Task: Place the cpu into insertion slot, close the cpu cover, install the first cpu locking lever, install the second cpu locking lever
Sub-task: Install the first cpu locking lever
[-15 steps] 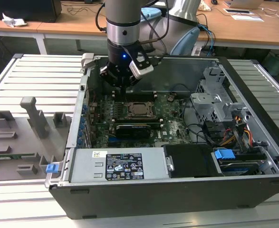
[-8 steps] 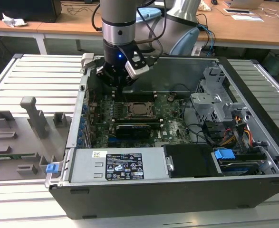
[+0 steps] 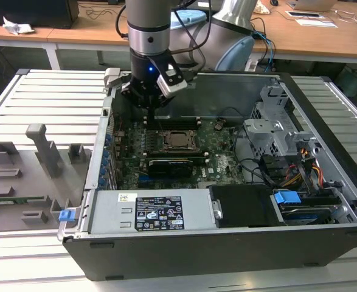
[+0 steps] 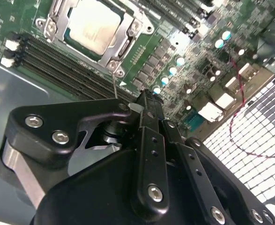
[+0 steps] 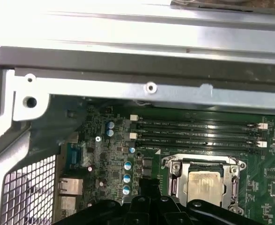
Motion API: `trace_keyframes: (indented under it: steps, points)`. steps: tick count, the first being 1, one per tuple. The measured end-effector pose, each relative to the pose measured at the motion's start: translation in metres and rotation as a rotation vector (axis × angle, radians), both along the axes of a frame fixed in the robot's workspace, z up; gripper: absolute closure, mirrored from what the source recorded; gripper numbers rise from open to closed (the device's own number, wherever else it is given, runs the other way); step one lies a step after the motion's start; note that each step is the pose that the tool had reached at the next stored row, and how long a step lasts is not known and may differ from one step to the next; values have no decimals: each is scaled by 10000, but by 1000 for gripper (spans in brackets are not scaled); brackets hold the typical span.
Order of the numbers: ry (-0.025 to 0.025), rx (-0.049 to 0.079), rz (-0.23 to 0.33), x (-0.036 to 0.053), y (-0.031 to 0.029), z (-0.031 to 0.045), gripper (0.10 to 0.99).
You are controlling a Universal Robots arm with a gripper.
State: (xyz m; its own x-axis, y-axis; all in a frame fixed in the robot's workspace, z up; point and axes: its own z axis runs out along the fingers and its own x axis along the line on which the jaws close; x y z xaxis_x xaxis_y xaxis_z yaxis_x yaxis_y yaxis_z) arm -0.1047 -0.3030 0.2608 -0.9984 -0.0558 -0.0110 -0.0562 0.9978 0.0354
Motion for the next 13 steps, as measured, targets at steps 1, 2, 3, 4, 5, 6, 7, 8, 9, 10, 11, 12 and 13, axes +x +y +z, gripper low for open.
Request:
trace_keyframes:
  steps: [1, 2, 3, 4, 5, 6, 7, 8, 9, 10, 11, 12, 13]
  points:
    - [0, 0, 0, -3, 20, -2, 980]
    - [0, -1, 0, -5, 34, -5, 980]
    - [1, -1, 0, -6, 49, -7, 980]
    - [1, -1, 0, -6, 64, -10, 980]
    - [0, -1, 1, -5, 80, -14, 980]
    - [1, 0, 1, -5, 98, -18, 980]
    - [0, 0, 0, -6, 120, -22, 980]
    - [0, 0, 0, -6, 137, -24, 980]
    - [0, 0, 0, -5, 153, -29, 980]
    - [0, 0, 2, 0, 154, -34, 980]
    - [1, -1, 1, 9, 154, -37, 980]
    - [2, -2, 0, 13, 154, -38, 980]
    - [2, -2, -1, 14, 154, -38, 980]
